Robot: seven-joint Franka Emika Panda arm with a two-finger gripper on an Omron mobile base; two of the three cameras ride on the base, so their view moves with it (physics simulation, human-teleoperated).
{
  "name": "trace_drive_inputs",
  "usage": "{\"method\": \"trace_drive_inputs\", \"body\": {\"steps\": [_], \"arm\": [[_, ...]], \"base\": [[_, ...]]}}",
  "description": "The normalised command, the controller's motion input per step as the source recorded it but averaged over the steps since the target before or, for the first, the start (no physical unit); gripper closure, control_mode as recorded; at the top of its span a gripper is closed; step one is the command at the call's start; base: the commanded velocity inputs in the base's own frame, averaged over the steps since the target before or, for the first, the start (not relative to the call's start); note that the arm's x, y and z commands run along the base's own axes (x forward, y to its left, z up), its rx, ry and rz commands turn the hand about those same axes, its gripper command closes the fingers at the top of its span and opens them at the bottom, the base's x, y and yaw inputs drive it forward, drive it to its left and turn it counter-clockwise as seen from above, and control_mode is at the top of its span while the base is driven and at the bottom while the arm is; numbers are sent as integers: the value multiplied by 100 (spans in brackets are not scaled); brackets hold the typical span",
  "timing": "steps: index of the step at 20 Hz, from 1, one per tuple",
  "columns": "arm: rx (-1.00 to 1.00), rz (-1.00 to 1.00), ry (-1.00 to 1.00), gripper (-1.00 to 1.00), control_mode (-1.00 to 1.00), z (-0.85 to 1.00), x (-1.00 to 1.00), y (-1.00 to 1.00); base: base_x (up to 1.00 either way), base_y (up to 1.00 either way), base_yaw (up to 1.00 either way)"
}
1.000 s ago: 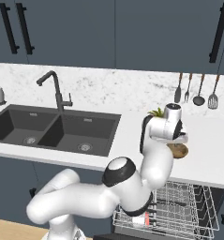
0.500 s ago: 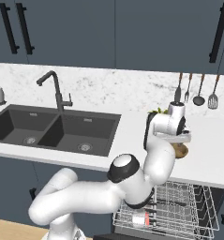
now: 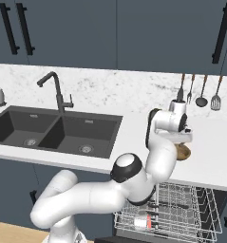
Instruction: Pick up the cup and bowl from the counter, place them in the dishwasher, and close the dishwasher door.
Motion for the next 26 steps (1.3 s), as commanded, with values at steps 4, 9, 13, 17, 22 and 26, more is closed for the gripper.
{"method": "trace_drive_inputs", "body": {"steps": [4, 9, 13, 17, 22, 26], "arm": [[0, 0, 3, -100, -100, -4, -18, 10], [-2, 0, 5, -100, -100, -19, -19, 0], [-1, 2, 13, -100, -100, -26, 0, 2], [0, 6, 14, -100, -100, -29, 0, 0], [-1, 9, 8, 100, -100, -25, 0, -1], [0, 18, 2, 100, -100, 0, 1, -21]], "base": [[0, 0, 0], [0, 0, 0], [0, 0, 0], [0, 0, 0], [0, 0, 0], [0, 0, 0]]}}
